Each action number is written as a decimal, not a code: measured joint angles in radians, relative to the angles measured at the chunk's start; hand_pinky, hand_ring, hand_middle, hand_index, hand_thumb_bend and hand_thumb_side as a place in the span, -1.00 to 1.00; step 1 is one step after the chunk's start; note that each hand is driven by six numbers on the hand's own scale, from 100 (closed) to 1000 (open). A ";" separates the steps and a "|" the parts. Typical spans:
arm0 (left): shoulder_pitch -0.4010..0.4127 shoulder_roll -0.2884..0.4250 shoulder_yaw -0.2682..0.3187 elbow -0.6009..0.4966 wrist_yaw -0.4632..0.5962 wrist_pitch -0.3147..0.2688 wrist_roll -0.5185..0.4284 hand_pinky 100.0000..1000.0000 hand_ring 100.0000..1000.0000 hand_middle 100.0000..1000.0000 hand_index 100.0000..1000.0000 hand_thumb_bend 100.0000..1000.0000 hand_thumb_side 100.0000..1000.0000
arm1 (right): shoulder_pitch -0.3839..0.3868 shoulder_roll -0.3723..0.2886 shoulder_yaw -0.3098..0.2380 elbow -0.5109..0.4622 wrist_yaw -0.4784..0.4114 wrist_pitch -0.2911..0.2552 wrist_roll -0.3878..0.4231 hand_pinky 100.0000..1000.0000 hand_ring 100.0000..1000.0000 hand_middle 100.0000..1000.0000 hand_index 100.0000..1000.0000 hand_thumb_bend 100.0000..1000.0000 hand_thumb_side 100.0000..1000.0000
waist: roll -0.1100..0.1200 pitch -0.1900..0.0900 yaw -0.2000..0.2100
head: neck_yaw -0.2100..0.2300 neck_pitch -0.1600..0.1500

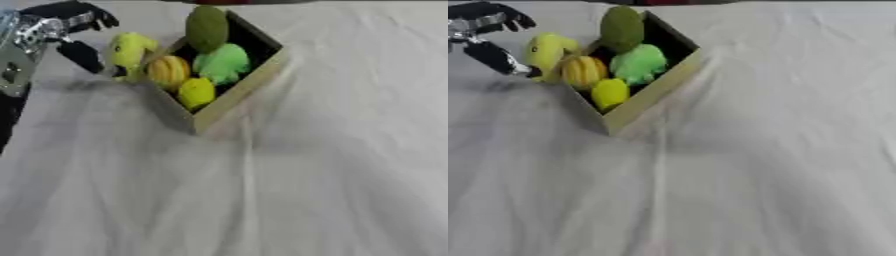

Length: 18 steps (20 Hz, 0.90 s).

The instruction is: Pick up objects on the table and place them in the box.

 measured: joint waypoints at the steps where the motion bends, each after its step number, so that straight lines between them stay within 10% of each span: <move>1: -0.001 -0.005 0.004 0.014 -0.013 0.001 0.005 0.73 0.71 0.66 0.83 0.10 -0.42 | -0.002 0.000 0.000 0.000 0.000 0.000 0.000 0.82 0.83 0.24 0.53 -1.00 -0.09 | 0.000 0.000 -0.002 | 0.000 0.000; 18: -0.016 -0.046 0.049 0.105 -0.114 0.011 0.068 0.61 0.57 0.51 0.70 -0.43 -0.50 | -0.007 0.001 0.000 0.000 0.000 -0.001 0.002 0.83 0.83 0.24 0.52 -1.00 -0.08 | -0.003 0.008 -0.011 | 0.015 -0.001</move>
